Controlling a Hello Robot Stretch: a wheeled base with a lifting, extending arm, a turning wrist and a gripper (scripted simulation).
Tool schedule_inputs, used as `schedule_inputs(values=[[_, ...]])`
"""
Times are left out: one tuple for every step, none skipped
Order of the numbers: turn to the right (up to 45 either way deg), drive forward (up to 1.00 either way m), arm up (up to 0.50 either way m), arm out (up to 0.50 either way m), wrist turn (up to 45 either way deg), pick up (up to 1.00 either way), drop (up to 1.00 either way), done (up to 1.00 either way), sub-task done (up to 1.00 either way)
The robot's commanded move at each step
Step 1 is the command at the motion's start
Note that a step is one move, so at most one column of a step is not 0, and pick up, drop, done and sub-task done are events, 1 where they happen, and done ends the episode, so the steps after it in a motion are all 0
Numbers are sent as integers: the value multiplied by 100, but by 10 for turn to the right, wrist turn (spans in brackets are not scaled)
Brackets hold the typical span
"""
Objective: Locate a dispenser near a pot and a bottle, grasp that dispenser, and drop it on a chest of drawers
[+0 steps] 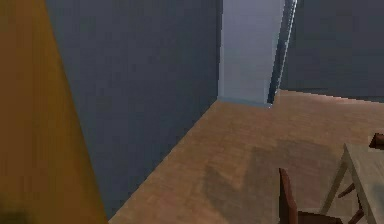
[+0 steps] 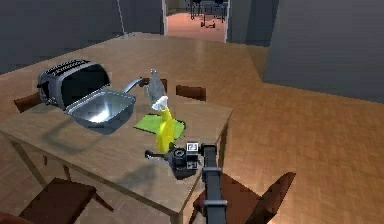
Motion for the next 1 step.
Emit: schedule_inputs(values=[[0,0,26,0,0,0,0,0,0]])
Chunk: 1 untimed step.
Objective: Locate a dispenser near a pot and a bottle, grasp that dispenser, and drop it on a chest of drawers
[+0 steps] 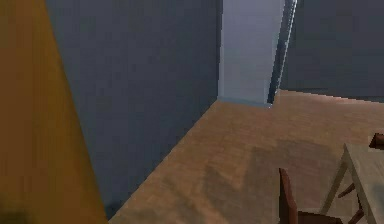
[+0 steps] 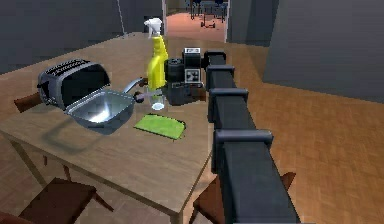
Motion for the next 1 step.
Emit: schedule_inputs(values=[[0,0,0,0,-450,0,0,0,0]])
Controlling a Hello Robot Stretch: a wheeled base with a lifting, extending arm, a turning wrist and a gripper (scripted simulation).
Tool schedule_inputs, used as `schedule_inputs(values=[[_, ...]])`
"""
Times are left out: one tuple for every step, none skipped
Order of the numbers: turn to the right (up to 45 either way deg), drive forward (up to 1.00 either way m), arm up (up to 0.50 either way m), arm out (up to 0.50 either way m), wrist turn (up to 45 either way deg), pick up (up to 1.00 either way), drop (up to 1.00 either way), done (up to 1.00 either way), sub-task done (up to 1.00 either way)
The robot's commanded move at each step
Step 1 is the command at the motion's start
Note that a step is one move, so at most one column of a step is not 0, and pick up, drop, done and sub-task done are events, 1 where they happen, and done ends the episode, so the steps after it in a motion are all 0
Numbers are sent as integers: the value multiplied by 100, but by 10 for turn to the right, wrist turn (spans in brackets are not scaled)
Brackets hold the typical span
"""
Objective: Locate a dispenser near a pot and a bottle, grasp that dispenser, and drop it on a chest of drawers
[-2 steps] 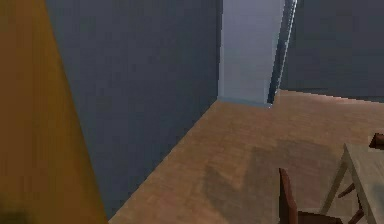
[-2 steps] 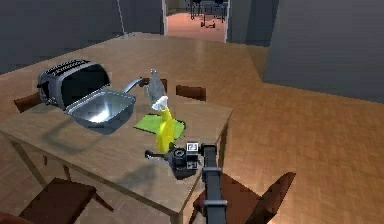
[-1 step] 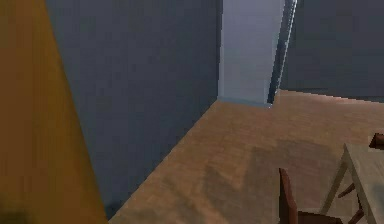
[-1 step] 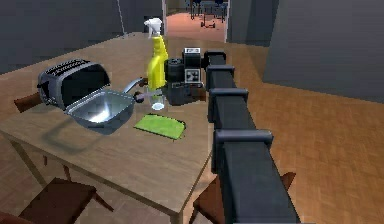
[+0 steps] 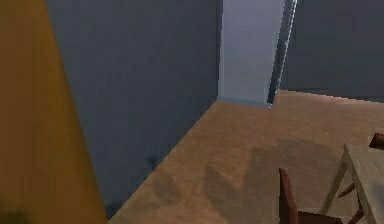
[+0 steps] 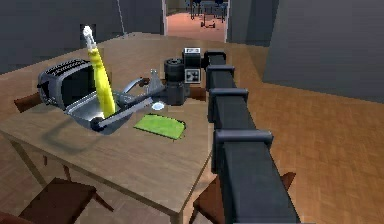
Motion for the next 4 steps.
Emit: schedule_inputs(values=[[0,0,0,0,-450,0,0,0,0],[0,0,0,0,-120,0,0,0,0],[0,0,0,-28,0,0,0,0,0],[-450,0,0,0,0,0,0,0,0]])
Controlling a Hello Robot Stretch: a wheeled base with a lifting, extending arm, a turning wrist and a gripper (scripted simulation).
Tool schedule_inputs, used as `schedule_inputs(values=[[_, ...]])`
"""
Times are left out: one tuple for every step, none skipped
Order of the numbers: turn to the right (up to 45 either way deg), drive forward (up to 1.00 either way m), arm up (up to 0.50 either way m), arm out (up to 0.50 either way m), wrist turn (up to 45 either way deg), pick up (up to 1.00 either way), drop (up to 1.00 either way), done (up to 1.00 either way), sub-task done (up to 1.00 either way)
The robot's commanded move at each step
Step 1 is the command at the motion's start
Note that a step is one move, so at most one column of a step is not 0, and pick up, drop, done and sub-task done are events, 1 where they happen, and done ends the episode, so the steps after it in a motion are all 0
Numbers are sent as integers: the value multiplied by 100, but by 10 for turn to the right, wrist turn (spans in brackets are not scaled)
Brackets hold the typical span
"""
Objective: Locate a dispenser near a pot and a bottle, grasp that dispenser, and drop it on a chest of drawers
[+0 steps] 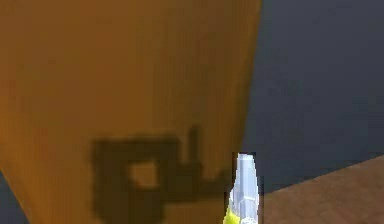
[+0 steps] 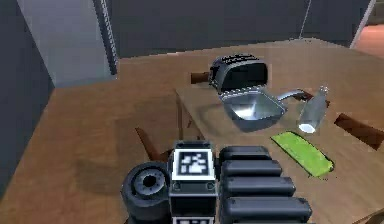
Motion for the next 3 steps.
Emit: schedule_inputs(values=[[-450,0,0,0,0,0,0,0,0],[-420,0,0,0,0,0,0,0,0],[0,50,0,0,0,0,0,0,0]])
